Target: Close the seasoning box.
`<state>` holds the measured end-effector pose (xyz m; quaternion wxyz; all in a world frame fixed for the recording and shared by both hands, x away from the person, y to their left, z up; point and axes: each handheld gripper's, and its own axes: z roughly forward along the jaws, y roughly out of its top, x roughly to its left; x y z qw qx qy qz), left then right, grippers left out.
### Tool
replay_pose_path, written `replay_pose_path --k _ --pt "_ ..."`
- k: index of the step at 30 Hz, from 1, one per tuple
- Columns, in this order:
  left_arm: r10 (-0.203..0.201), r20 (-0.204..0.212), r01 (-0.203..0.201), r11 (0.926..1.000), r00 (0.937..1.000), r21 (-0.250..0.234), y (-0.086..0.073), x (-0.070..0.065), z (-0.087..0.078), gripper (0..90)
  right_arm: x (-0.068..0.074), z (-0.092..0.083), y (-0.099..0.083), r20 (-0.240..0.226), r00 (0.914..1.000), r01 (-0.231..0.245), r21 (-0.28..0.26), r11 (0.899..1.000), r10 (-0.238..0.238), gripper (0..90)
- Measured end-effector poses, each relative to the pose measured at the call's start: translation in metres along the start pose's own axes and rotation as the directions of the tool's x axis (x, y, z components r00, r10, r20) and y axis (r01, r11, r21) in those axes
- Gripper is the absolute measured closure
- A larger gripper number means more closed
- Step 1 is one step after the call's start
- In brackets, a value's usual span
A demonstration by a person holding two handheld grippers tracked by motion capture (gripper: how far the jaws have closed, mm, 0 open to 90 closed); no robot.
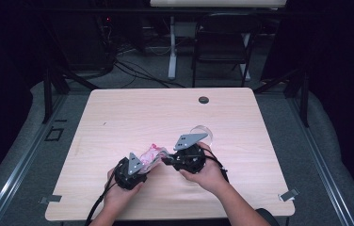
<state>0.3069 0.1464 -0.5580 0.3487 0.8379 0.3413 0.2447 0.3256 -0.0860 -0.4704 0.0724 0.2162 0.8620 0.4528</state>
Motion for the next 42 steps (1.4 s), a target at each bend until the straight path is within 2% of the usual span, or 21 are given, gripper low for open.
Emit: replay_pose_path --k 9,14,18,19,22,25,29,31,35,42 --pt "0.027 -0.044 -0.027 0.9996 0.9987 0.0 0.003 0.002 -0.003 59.2 0.0 -0.005 0.0 0.015 0.9999 0.005 -0.019 1.0 -0.004 73.4" --pt "0.05 -0.063 -0.05 0.9987 0.9968 0.008 0.006 0.003 -0.004 59.2 -0.001 -0.009 0.0 0.042 0.9991 0.01 -0.037 0.999 -0.009 66.2" --pt "0.052 -0.072 -0.052 0.9986 0.996 0.009 0.008 0.003 -0.003 59.2 0.0 -0.011 -0.001 0.066 0.9973 0.036 -0.051 0.998 -0.033 59.7" --pt "0.062 -0.074 -0.061 0.9981 0.9954 0.009 0.009 0.004 -0.003 59.2 0.001 -0.012 -0.001 0.09 0.9946 0.056 -0.06 0.997 -0.051 57.4" --pt "0.067 -0.079 -0.067 0.9978 0.9947 0.007 0.011 0.004 -0.002 59.2 0.003 -0.013 -0.001 0.1 0.9932 0.064 -0.058 0.996 -0.058 56.7" --pt "0.093 -0.084 -0.092 0.9957 0.9921 0.013 0.014 0.004 -0.001 59.3 0.004 -0.016 0.0 0.115 0.9906 0.081 -0.058 0.995 -0.074 55.4" --pt "0.096 -0.088 -0.095 0.9953 0.9914 0.014 0.016 0.004 -0.002 59.3 0.006 -0.021 0.004 0.114 0.9898 0.093 -0.058 0.994 -0.086 52.6" --pt "0.09 -0.085 -0.089 0.996 0.9924 0.014 0.017 0.006 -0.001 59.3 0.008 -0.024 0.007 0.138 0.9848 0.114 -0.062 0.992 -0.105 50.7" --pt "0.09 -0.083 -0.089 0.9959 0.9925 0.017 0.018 0.006 0.0 59.3 0.009 -0.025 0.01 0.15 0.9818 0.127 -0.066 0.99 -0.116 49.3" --pt "0.11 -0.08 -0.109 0.9939 0.9907 0.016 0.022 0.005 0.002 59.3 0.017 -0.027 0.019 0.124 0.9773 0.181 -0.07 0.981 -0.172 48.4"
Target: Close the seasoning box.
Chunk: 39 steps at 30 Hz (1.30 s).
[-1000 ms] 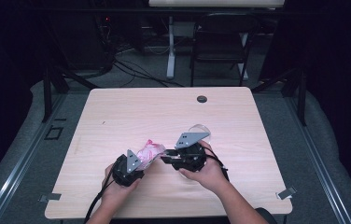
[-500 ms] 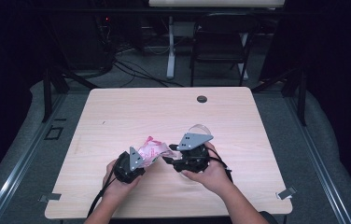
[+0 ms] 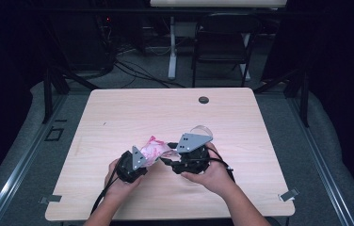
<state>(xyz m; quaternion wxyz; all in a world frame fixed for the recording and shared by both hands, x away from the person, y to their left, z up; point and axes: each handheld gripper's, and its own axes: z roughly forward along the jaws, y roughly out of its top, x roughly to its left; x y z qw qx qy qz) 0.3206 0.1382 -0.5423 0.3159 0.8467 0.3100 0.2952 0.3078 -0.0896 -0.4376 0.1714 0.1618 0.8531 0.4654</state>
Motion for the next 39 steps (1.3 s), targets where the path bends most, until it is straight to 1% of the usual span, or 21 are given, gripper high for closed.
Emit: replay_pose_path --k 2,7,9,11,12,13,16,19,21,23,26,27,30,31,32,34,35,36,37,38,39 --pt "-0.003 0.0 0.003 1.0 1.0 -0.002 0.001 -0.001 0.002 59.3 0.001 0.0 0.002 0.002 0.9999 0.013 -0.001 1.0 -0.013 48.3" --pt "0.006 0.007 -0.005 1.0 1.0 -0.006 0.003 -0.002 0.004 59.3 0.002 0.003 0.002 -0.014 0.9998 0.017 0.014 1.0 -0.017 50.3" --pt "0.01 0.007 -0.01 0.9999 0.9999 -0.005 0.003 -0.003 0.004 59.3 0.001 0.004 0.001 -0.025 0.9995 0.02 0.019 1.0 -0.02 52.3" --pt "0.024 0.01 -0.024 0.9997 0.9997 -0.01 0.004 -0.005 0.004 59.3 0.002 0.006 -0.002 -0.045 0.9987 0.026 0.041 0.999 -0.024 55.0" --pt "0.024 0.01 -0.024 0.9997 0.9997 -0.01 0.004 -0.005 0.004 59.4 0.002 0.006 -0.002 -0.045 0.9987 0.026 0.041 0.999 -0.024 55.0" --pt "0.032 0.014 -0.031 0.9994 0.9994 -0.013 0.005 -0.007 0.003 59.4 0.001 0.008 -0.004 -0.051 0.9985 0.023 0.058 0.998 -0.02 58.1" --pt "0.039 0.011 -0.039 0.9991 0.9992 -0.019 0.006 -0.009 0.003 59.4 0.0 0.009 -0.008 -0.054 0.9985 0.013 0.062 0.998 -0.009 62.1" --pt "0.054 0.006 -0.054 0.9983 0.9985 -0.022 0.006 -0.013 0.003 59.4 -0.004 0.01 -0.015 -0.078 0.9965 -0.027 0.072 0.997 0.033 70.2" --pt "0.059 0.005 -0.059 0.998 0.9982 -0.023 0.006 -0.014 0.003 59.4 -0.005 0.009 -0.016 -0.082 0.9959 -0.032 0.076 0.997 0.038 71.7" --pt "0.065 0.001 -0.065 0.9975 0.9979 -0.026 0.007 -0.016 0.003 59.4 -0.006 0.008 -0.019 -0.088 0.9943 -0.053 0.077 0.996 0.06 76.8" --pt "0.073 -0.003 -0.073 0.9969 0.9974 -0.029 0.007 -0.016 0.003 59.4 -0.006 0.007 -0.02 -0.087 0.9941 -0.058 0.078 0.995 0.065 79.7" --pt "0.081 -0.01 -0.081 0.9963 0.9967 -0.028 0.007 -0.017 0.003 59.5 -0.006 0.006 -0.021 -0.085 0.9936 -0.067 0.085 0.994 0.075 83.4" --pt "0.077 -0.008 -0.078 0.9967 0.997 -0.026 0.007 -0.017 0.002 59.5 -0.006 0.006 -0.021 -0.088 0.9918 -0.085 0.089 0.992 0.092 87.6" --pt "0.081 -0.023 -0.082 0.9963 0.9964 -0.028 0.006 -0.016 0.002 59.5 -0.005 0.007 -0.021 -0.094 0.9889 -0.106 0.093 0.99 0.115 89.1" --pt "0.081 -0.023 -0.082 0.9963 0.9964 -0.028 0.006 -0.016 0.002 59.5 -0.005 0.007 -0.021 -0.094 0.9889 -0.106 0.093 0.99 0.115 89.1" --pt "0.08 -0.028 -0.081 0.996 0.9964 -0.037 0.005 -0.015 0.001 59.5 -0.005 0.008 -0.021 -0.095 0.9858 -0.13 0.092 0.987 0.139 90.0" --pt "0.083 -0.032 -0.084 0.9957 0.996 -0.038 0.005 -0.015 0.001 59.5 -0.005 0.008 -0.022 -0.098 0.9817 -0.155 0.091 0.984 0.163 90.0" --pt "0.084 -0.032 -0.085 0.9957 0.9959 -0.036 0.005 -0.015 0.0 59.5 -0.005 0.008 -0.022 -0.098 0.9817 -0.155 0.091 0.984 0.163 90.0" --pt "0.088 -0.038 -0.089 0.9953 0.9954 -0.038 0.006 -0.016 0.0 59.5 -0.005 0.008 -0.022 -0.105 0.9765 -0.179 0.091 0.98 0.188 90.0" --pt "0.088 -0.038 -0.089 0.9953 0.9954 -0.038 0.006 -0.016 0.0 59.5 -0.005 0.008 -0.022 -0.105 0.9765 -0.179 0.091 0.98 0.188 90.0" --pt "0.09 -0.043 -0.092 0.9948 0.995 -0.045 0.006 -0.016 -0.001 59.5 -0.006 0.007 -0.023 -0.109 0.9713 -0.202 0.091 0.975 0.212 90.0"
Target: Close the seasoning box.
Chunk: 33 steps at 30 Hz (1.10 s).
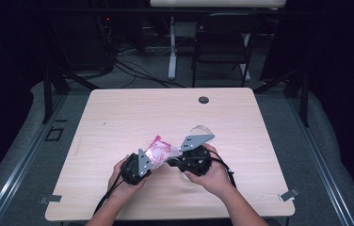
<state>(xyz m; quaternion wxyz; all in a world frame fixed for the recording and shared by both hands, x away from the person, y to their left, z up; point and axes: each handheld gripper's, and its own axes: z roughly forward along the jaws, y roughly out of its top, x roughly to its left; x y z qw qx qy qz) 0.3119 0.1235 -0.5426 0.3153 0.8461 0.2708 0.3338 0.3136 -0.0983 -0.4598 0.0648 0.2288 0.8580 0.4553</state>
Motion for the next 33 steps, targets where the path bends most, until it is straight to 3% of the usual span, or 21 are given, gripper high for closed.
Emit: replay_pose_path --k 10,15,18,23,28,33 --pt "0.029 -0.028 -0.029 0.9996 0.9992 -0.006 0.002 -0.001 -0.002 59.6 -0.005 -0.002 -0.002 -0.03 0.9956 -0.09 -0.005 0.996 0.089 90.0" --pt "0.054 -0.057 -0.055 0.9984 0.9969 -0.013 0.004 -0.001 -0.006 59.6 -0.004 -0.004 -0.002 -0.031 0.9954 -0.091 -0.012 0.996 0.091 90.0" --pt "0.09 -0.104 -0.092 0.9956 0.9904 -0.014 0.009 -0.001 -0.009 59.7 -0.006 -0.007 -0.002 -0.035 0.9953 -0.091 -0.016 0.996 0.091 90.0" --pt "0.122 -0.129 -0.124 0.9922 0.9841 -0.011 0.014 0.0 -0.012 59.6 -0.007 -0.009 -0.002 -0.037 0.9945 -0.099 -0.027 0.995 0.098 90.0" --pt "0.176 -0.168 -0.179 0.9838 0.9698 -0.003 0.023 0.003 -0.014 59.7 -0.009 -0.014 -0.002 -0.028 0.9952 -0.095 -0.039 0.995 0.094 90.0" --pt "0.197 -0.187 -0.202 0.9793 0.9624 -0.01 0.028 0.004 -0.013 59.7 -0.011 -0.017 -0.002 -0.024 0.9942 -0.105 -0.051 0.993 0.104 90.0"
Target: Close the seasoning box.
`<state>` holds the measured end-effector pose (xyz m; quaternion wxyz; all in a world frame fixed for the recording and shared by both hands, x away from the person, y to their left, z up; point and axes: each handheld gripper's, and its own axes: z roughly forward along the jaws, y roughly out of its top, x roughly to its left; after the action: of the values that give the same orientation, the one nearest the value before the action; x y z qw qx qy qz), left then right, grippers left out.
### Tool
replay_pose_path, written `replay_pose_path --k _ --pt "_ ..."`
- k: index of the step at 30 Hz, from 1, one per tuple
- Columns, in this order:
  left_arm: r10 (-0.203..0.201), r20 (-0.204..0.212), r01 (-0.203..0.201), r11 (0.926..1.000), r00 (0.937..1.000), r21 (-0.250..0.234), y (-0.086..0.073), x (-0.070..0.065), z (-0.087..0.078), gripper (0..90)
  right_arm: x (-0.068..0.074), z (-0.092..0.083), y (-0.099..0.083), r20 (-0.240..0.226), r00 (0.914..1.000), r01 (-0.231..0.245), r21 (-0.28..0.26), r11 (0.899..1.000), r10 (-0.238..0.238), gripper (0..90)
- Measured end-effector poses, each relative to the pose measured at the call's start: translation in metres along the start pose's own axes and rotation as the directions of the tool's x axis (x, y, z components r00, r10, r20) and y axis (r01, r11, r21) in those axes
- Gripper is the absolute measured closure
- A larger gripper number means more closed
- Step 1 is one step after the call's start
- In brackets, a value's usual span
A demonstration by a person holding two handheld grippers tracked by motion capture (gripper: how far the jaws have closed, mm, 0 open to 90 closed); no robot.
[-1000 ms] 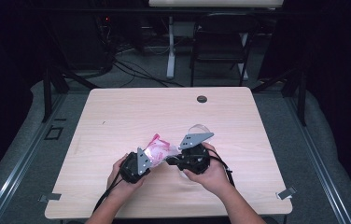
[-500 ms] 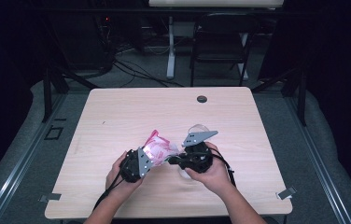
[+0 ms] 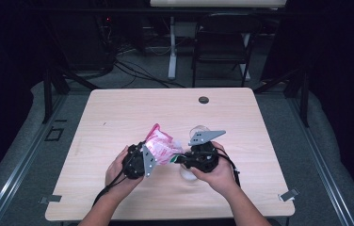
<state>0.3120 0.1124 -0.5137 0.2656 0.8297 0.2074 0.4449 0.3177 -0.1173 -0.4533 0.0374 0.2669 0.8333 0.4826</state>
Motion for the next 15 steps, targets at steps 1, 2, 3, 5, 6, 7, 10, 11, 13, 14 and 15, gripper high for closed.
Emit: replay_pose_path --k 1,2,3,5,6,7,10,11,13,14,15 --pt "0.005 -0.002 -0.005 1.0 1.0 0.001 0.001 0.0 0.001 59.7 0.0 0.0 0.0 0.001 1.0 -0.004 -0.003 1.0 0.004 90.0" --pt "0.014 -0.006 -0.014 0.9999 0.9999 -0.001 0.003 0.001 0.001 59.7 -0.001 -0.001 0.0 0.004 1.0 -0.008 -0.004 1.0 0.008 90.0" --pt "0.018 -0.009 -0.018 0.9998 0.9998 -0.003 0.003 0.001 0.002 59.6 -0.003 -0.002 0.0 0.005 0.9999 -0.01 -0.003 1.0 0.01 90.0" --pt "0.028 -0.015 -0.029 0.9996 0.9995 -0.006 0.005 0.0 0.003 59.6 -0.004 -0.003 0.0 0.007 0.9999 -0.013 0.0 1.0 0.013 90.0" --pt "0.03 -0.017 -0.031 0.9995 0.9994 -0.011 0.006 0.0 0.004 59.6 -0.005 -0.004 0.0 0.008 0.9999 -0.015 -0.001 1.0 0.015 90.0" --pt "0.034 -0.02 -0.035 0.9993 0.9992 -0.013 0.007 0.0 0.005 59.7 -0.005 -0.004 0.0 0.007 0.9998 -0.021 -0.004 1.0 0.021 90.0" --pt "0.052 -0.03 -0.053 0.9985 0.9982 -0.016 0.009 -0.001 0.007 59.7 -0.008 -0.006 0.0 0.012 0.9997 -0.022 0.003 1.0 0.022 90.0" --pt "0.057 -0.035 -0.058 0.9982 0.9978 -0.016 0.01 -0.001 0.008 59.7 -0.009 -0.006 -0.001 0.012 0.9997 -0.023 0.005 1.0 0.023 90.0" --pt "0.063 -0.05 -0.064 0.9977 0.9968 -0.021 0.011 -0.002 0.009 59.7 -0.01 -0.006 -0.001 0.015 0.9995 -0.026 0.005 1.0 0.026 90.0" --pt "0.07 -0.054 -0.072 0.9972 0.996 -0.021 0.012 -0.002 0.009 59.8 -0.011 -0.007 -0.001 0.018 0.9994 -0.029 0.004 1.0 0.029 90.0" --pt "0.073 -0.063 -0.075 0.997 0.9953 -0.021 0.012 -0.002 0.009 59.8 -0.012 -0.007 -0.002 0.019 0.9994 -0.031 0.003 1.0 0.031 90.0"
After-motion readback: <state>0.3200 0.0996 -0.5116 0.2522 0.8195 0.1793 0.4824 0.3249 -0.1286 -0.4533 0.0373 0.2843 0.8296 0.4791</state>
